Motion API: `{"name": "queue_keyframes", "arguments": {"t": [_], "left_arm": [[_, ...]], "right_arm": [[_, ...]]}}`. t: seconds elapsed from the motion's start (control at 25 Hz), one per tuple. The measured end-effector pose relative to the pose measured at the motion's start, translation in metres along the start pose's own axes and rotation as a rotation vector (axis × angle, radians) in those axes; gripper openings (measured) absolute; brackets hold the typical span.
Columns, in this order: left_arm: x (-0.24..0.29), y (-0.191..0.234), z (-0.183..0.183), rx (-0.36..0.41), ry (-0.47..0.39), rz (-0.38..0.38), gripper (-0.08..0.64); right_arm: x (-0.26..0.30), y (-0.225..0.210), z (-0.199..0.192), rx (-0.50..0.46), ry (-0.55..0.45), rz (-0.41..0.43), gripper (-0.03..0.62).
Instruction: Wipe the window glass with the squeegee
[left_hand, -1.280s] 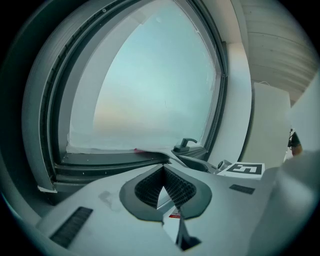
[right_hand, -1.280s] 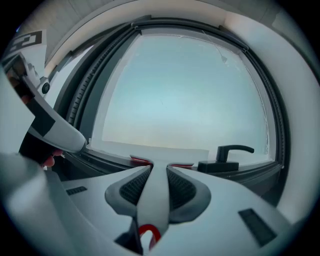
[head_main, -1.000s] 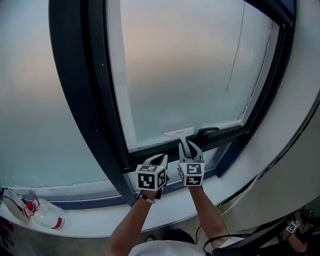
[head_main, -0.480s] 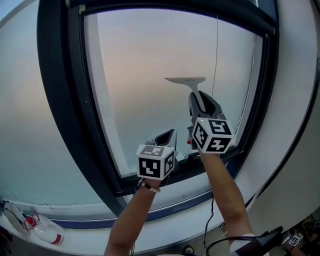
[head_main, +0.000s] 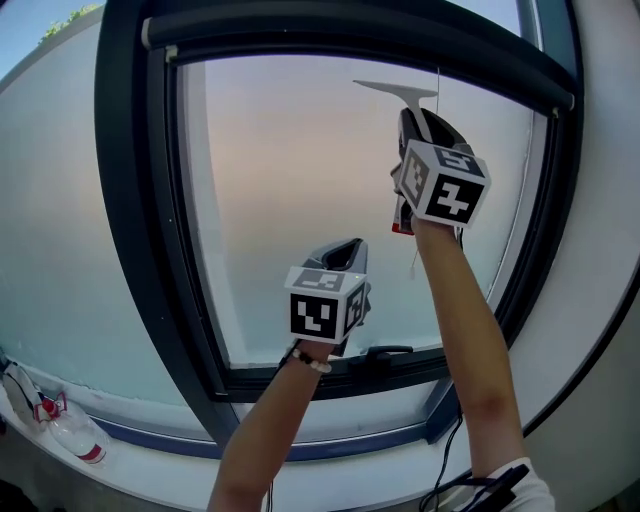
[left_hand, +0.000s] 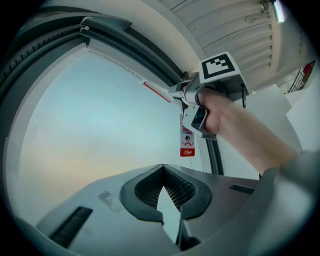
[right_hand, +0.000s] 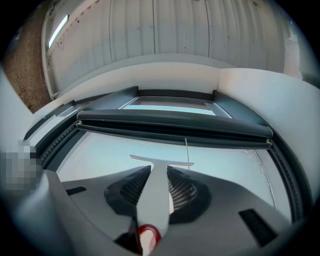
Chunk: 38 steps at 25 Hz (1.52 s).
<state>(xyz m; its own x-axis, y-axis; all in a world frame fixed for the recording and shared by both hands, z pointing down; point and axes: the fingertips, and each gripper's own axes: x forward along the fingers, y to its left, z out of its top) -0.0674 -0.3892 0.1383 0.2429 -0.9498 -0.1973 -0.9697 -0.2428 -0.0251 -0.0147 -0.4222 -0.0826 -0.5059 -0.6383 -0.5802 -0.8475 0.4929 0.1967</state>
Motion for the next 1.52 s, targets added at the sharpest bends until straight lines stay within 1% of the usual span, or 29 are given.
{"name": "queue_keyframes", "arguments": {"t": [0.12,0.28,0.4,0.48,0.64,0.88,1.08,1.2,1.52], "left_arm": [[0.006,0.0,-0.002,0.001,0.002,0.033,-0.002],[0.008,0.003,-0.017,-0.013,0.031,0.063,-0.002],[0.008,0.006,-0.023,-0.015,0.046,0.066,-0.002],[0.006,0.01,-0.022,-0.019,0.041,0.066,-0.002],[0.003,0.01,-0.028,-0.028,0.046,0.049,-0.002],[-0.001,0.011,-0.057,-0.069,0.077,0.019,-0.002],[-0.006,0.009,-0.08,-0.098,0.103,-0.004,-0.002],[-0.009,0.01,-0.092,-0.121,0.113,-0.007,-0.002],[-0.013,0.007,-0.115,-0.14,0.14,-0.01,-0.002]], "right_arm": [[0.015,-0.009,0.01,0.007,-0.012,0.02,0.091],[0.03,-0.012,0.015,0.02,-0.012,0.039,0.091],[0.029,-0.011,0.01,-0.022,0.005,0.019,0.091],[0.025,-0.008,0.004,-0.045,0.013,0.005,0.091],[0.014,-0.005,-0.009,-0.06,0.027,-0.007,0.091],[-0.011,0.002,-0.04,-0.049,0.055,-0.022,0.091],[-0.039,0.008,-0.075,-0.048,0.091,-0.022,0.091],[-0.055,0.01,-0.096,-0.046,0.113,-0.019,0.091],[-0.094,0.02,-0.146,-0.031,0.165,-0.008,0.091]]}}
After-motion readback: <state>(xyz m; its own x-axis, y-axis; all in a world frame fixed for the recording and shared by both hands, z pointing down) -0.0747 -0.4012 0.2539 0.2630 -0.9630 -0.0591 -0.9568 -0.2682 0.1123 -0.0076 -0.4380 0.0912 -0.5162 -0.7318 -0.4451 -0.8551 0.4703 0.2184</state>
